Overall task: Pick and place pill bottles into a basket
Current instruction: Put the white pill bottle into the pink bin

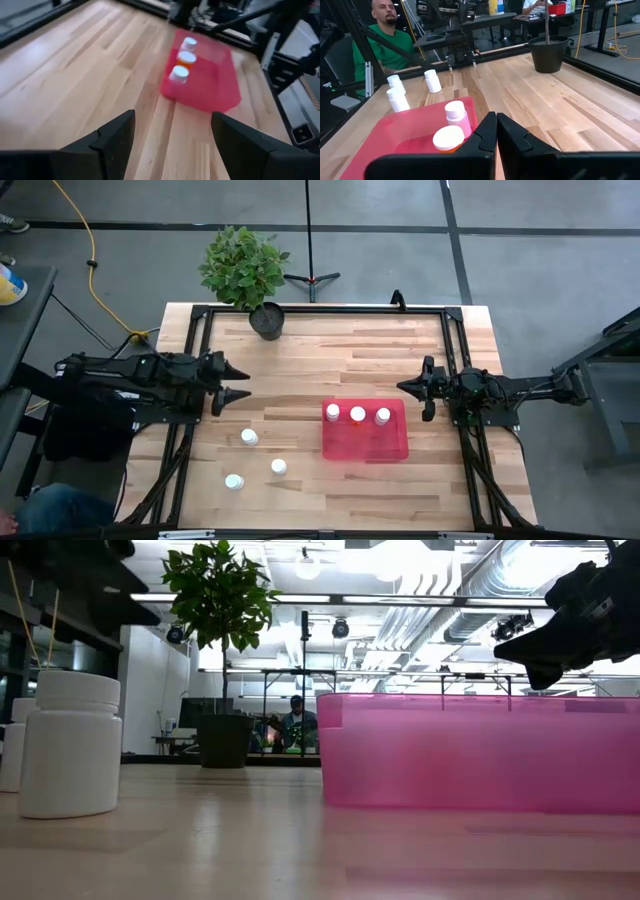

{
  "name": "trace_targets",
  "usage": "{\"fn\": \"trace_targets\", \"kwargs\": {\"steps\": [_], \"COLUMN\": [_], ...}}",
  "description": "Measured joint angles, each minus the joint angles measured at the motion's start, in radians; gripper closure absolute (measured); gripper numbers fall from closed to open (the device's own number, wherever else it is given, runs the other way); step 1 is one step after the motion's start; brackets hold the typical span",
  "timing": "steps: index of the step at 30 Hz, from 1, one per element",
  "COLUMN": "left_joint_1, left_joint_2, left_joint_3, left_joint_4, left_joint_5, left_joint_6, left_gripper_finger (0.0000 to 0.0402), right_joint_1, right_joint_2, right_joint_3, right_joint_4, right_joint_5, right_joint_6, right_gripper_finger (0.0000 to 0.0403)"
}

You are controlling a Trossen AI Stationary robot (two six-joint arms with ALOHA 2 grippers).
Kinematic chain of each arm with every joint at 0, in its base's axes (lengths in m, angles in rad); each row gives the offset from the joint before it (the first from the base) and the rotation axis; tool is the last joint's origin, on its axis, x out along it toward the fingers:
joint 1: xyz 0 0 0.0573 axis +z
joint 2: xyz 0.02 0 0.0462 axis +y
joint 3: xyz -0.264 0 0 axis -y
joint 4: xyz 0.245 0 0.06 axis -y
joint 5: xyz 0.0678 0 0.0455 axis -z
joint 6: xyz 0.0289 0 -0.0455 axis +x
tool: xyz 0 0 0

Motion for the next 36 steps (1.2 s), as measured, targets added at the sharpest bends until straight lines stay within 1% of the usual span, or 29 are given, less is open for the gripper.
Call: {"fn": "trace_targets", "kwargs": {"steps": [2,7,12,16,22,30,33,36], "left_joint_1": [0.000,0.000,0.000,0.000,0.000,0.000,0.000,0.000], "left_joint_2": [0.028,0.119,0.207,0.255,0.286,0.299,0.301,0.301], "left_joint_3": [0.000,0.000,0.000,0.000,0.001,0.002,0.003,0.003], "left_joint_4": [0.037,0.036,0.041,0.035,0.037,0.035,0.002,-0.057], "left_joint_5": [0.015,0.083,0.129,0.195,0.273,0.339,0.378,0.388], "left_joint_6": [0.046,0.139,0.151,0.151,0.173,0.226,0.266,0.290], "left_gripper_finger": [0.0108,0.0108,0.0108,0.0108,0.0108,0.0108,0.0108,0.0108], "right_joint_1": [0.000,0.000,0.000,0.000,0.000,0.000,0.000,0.000], "right_joint_2": [0.000,0.000,0.000,0.000,0.001,0.001,0.001,0.001], "right_joint_3": [0.000,0.000,0.000,0.000,0.000,0.000,0.000,0.000], "right_joint_4": [0.000,0.000,-0.001,-0.001,-0.001,-0.001,-0.001,-0.001], "right_joint_5": [0.000,-0.002,-0.010,-0.011,-0.009,-0.008,-0.008,-0.005], "right_joint_6": [0.000,0.000,0.000,0.000,0.000,0.000,0.000,0.000], "right_gripper_finger": [0.0402,0.0399,0.0402,0.0399,0.0401,0.0402,0.0400,0.0399]}}
